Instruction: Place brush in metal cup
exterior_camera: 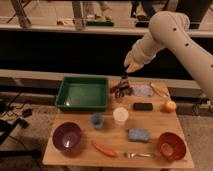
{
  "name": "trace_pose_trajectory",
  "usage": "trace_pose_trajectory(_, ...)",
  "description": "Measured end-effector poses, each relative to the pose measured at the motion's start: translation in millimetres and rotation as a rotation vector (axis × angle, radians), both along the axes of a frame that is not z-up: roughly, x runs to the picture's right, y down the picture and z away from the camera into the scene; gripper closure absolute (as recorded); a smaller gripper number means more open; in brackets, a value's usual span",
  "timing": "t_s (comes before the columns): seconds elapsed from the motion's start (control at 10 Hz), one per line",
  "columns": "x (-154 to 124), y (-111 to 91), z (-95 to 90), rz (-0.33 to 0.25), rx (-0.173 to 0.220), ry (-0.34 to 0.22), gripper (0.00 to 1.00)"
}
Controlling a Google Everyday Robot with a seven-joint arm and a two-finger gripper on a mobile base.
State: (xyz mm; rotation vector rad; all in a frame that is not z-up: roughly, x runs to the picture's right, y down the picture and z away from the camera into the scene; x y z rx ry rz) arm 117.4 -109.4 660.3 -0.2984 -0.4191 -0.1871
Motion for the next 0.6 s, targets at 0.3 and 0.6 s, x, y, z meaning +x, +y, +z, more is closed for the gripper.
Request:
trace_pose_trajectory(0.3, -5, 4, 8.5, 0.007, -0.005, -0.031, 0.91)
trace_pose_trajectory(0.6, -11, 7, 16.3, 0.005, -0.009, -0.044, 0.91)
